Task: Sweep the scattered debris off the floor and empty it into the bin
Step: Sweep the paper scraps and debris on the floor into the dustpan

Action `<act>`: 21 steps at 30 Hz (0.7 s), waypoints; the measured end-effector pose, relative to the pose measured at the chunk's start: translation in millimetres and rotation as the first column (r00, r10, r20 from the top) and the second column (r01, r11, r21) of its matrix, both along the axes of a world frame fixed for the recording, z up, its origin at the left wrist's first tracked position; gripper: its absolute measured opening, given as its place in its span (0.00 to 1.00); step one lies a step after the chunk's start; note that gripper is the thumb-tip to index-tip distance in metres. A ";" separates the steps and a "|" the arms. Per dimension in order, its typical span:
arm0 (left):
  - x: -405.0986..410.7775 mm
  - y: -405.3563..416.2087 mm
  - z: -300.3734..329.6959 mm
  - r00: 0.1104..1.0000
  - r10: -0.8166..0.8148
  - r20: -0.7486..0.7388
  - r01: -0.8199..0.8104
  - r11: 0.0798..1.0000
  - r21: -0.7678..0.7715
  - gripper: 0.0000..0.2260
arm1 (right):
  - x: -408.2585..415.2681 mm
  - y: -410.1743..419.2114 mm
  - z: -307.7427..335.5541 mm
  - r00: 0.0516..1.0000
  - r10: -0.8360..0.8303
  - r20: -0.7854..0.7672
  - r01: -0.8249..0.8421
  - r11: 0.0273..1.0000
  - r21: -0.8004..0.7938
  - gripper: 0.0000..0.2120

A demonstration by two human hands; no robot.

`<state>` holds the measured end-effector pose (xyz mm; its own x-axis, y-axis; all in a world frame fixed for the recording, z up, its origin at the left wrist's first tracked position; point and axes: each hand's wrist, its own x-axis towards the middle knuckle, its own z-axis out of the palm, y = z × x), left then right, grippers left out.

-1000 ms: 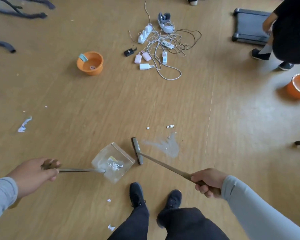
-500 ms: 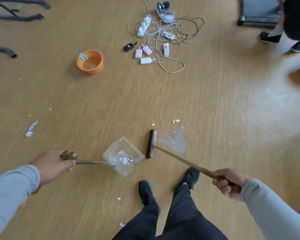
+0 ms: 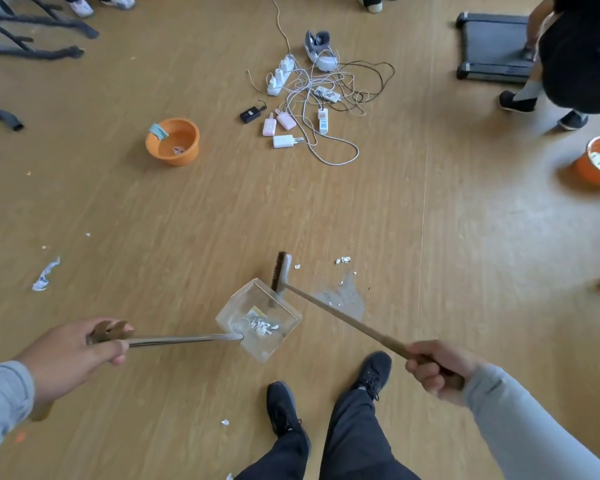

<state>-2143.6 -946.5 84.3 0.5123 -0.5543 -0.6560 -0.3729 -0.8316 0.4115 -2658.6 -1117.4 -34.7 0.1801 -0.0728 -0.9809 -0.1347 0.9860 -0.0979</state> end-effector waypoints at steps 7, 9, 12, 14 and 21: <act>-8.7 -16.5 -2.1 1.000 -0.008 0.028 0.008 1.000 0.007 0.12 | 43.9 15.8 -65.6 0.920 -0.352 0.171 0.327 0.932 0.155 0.03; -15.8 -22.6 0.2 0.995 -0.091 0.034 0.090 0.995 0.036 0.09 | 25.8 39.5 -61.5 0.886 -0.445 0.129 0.418 0.889 0.189 0.04; -20.1 -25.7 -4.3 0.982 -0.178 0.070 0.173 0.983 0.067 0.02 | -6.8 73.3 -37.5 0.854 -0.517 0.054 0.499 0.844 0.196 0.04; -24.0 -27.1 -6.8 0.967 -0.241 0.077 0.235 0.968 0.088 0.04 | -22.8 89.7 -17.6 0.842 -0.540 0.018 0.528 0.830 0.181 0.04; -32.0 -34.3 -20.7 0.941 -0.331 0.064 0.325 0.941 0.092 0.03 | -36.6 117.3 39.3 0.867 -0.490 -0.088 0.497 0.862 0.102 0.04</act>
<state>-2175.6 -980.9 63.6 0.3621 -0.6480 -0.6701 -0.6584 -0.6867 0.3083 -2695.3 -1000.1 4.7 0.0950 -0.0213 -0.9952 0.3711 0.9285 0.0155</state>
